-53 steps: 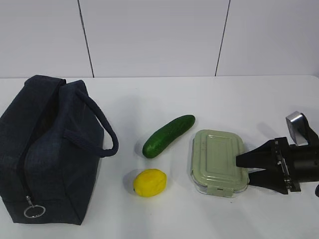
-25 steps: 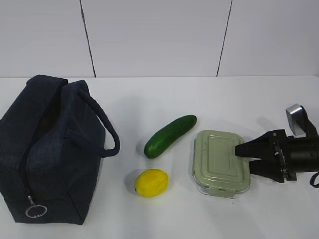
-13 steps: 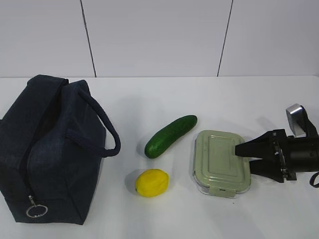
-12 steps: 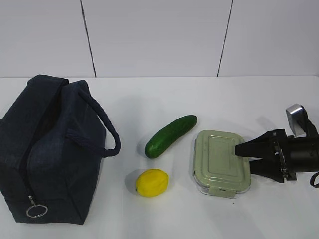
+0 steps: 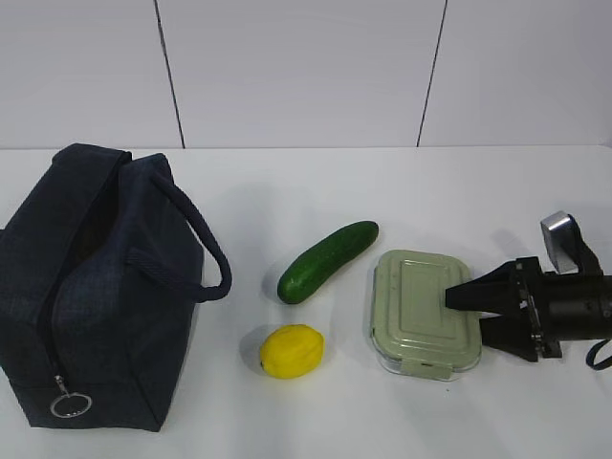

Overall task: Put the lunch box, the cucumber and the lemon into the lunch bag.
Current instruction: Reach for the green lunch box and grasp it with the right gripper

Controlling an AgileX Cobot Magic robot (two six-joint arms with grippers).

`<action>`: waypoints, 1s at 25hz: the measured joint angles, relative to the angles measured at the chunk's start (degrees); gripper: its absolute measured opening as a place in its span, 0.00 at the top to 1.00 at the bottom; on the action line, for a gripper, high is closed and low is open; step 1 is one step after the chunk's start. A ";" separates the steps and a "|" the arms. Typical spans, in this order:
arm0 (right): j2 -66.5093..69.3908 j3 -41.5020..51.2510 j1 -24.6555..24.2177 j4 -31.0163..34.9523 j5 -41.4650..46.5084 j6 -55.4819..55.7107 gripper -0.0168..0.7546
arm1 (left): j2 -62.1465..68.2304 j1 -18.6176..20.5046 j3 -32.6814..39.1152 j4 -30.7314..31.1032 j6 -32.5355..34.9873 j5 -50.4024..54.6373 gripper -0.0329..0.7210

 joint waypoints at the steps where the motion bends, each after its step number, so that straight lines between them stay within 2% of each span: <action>1: 0.57 0.00 0.00 0.24 0.00 0.00 0.25 | 0.00 0.00 0.00 0.00 0.00 0.00 0.30; 13: 1.41 -0.09 0.09 1.06 0.52 1.55 0.25 | 0.00 0.00 0.00 0.00 0.00 0.00 0.30; 25: 1.45 -0.09 2.65 1.23 0.52 2.00 0.25 | 0.00 0.00 0.00 0.00 0.00 0.00 0.30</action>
